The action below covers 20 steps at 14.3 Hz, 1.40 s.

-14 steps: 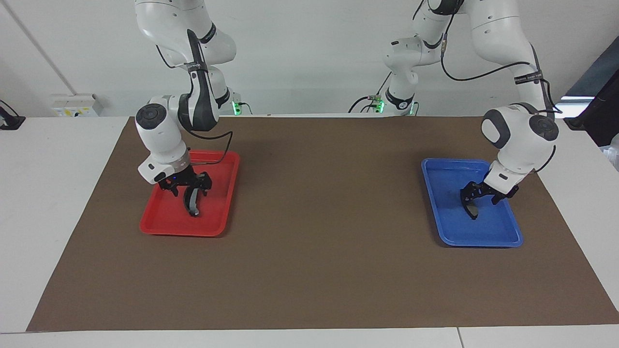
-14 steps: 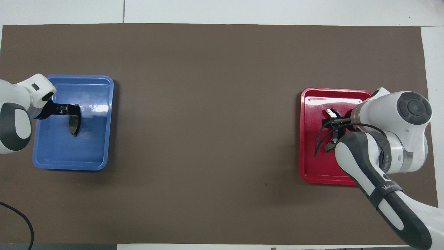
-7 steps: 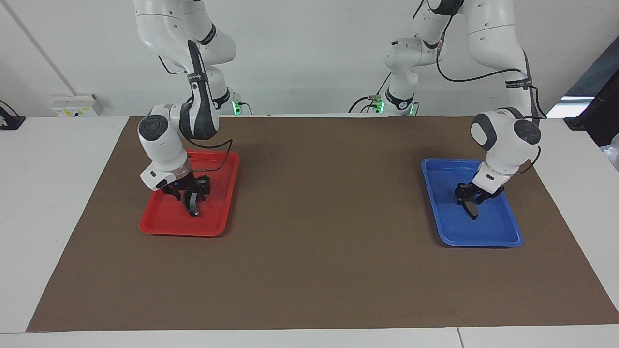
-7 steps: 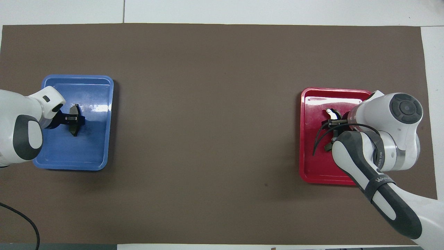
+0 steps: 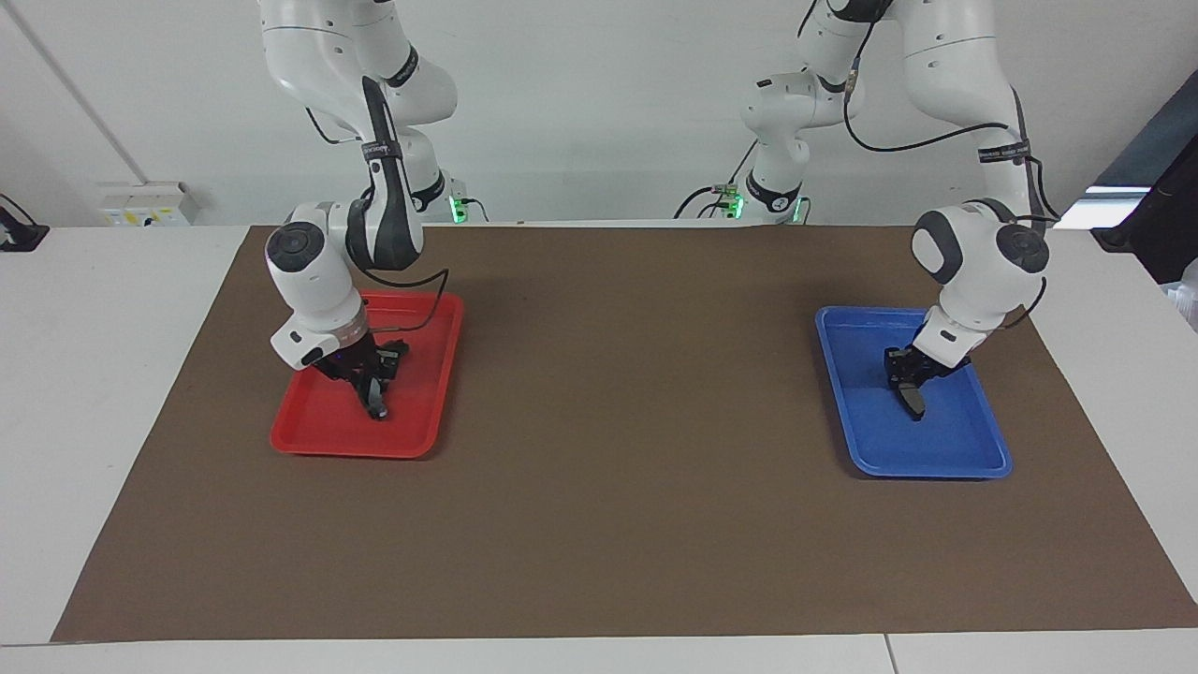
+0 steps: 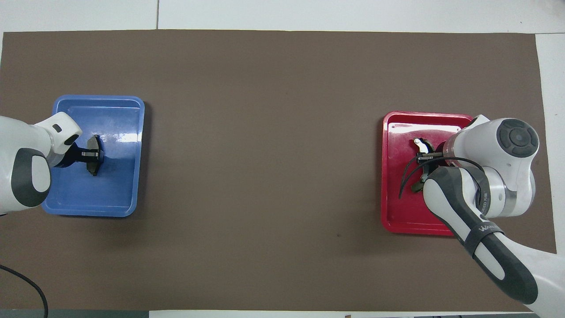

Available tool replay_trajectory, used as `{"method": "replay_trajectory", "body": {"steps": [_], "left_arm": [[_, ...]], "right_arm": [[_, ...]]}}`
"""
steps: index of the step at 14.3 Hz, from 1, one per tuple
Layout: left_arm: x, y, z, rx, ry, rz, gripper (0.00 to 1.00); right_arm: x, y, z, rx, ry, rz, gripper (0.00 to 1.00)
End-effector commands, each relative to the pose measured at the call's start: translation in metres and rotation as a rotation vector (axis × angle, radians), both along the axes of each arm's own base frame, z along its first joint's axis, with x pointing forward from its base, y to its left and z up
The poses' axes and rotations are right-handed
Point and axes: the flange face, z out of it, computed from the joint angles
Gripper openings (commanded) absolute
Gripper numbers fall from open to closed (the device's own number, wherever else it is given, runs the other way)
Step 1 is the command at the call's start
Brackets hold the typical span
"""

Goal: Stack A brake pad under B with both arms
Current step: 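Set the small pad mid-table with the left gripper while the right gripper lifts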

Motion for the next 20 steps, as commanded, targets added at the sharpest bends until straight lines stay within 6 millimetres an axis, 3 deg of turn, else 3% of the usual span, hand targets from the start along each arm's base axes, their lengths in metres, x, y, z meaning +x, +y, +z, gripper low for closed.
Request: {"method": "replay_trajectory", "body": {"steps": [1,3,6,8,10,12,13,15,17,18,19,20], "left_arm": [[0.005,-0.012,0.051,0.0,-0.002,-0.013,0.01],[0.016,-0.054,0.074,-0.003,0.0,-0.011,0.01],[0.014,-0.144,0.071,-0.011,-0.032,-0.002,0.01],[-0.001,-0.22,0.06,-0.017,-0.026,0.033,0.01],[-0.02,-0.292,0.035,-0.031,-0.04,0.075,0.01],[-0.037,-0.343,0.016,-0.044,-0.049,0.107,0.01],[-0.045,-0.362,0.005,-0.045,-0.047,0.098,0.01],[-0.052,-0.378,-0.002,-0.053,-0.056,0.091,0.03],[-0.062,-0.388,-0.012,-0.044,-0.042,0.067,0.1],[-0.063,-0.389,-0.011,-0.045,-0.043,0.065,0.19],[-0.064,-0.389,-0.012,-0.045,-0.042,0.064,0.38],[-0.065,-0.391,-0.012,-0.049,-0.047,0.062,0.73]], "right_arm": [[0.006,-0.006,0.015,0.008,0.005,0.013,0.03],[0.018,-0.005,0.038,0.008,0.012,0.013,0.03],[0.039,-0.007,0.072,0.009,0.013,0.042,0.03],[0.051,-0.008,0.088,0.006,0.015,0.045,0.03],[0.06,-0.005,0.102,0.043,0.037,0.022,0.03],[0.06,0.001,0.113,0.063,0.032,0.021,0.03],[0.058,0.001,0.118,0.064,0.032,0.022,0.03],[0.059,0.001,0.129,0.067,0.035,0.019,0.03],[0.06,-0.001,0.134,0.066,0.043,0.017,0.03],[0.06,-0.001,0.133,0.068,0.043,0.015,0.03],[0.06,0.001,0.132,0.068,0.044,0.015,0.03],[0.059,0.003,0.132,0.067,0.046,0.015,0.04]]}}
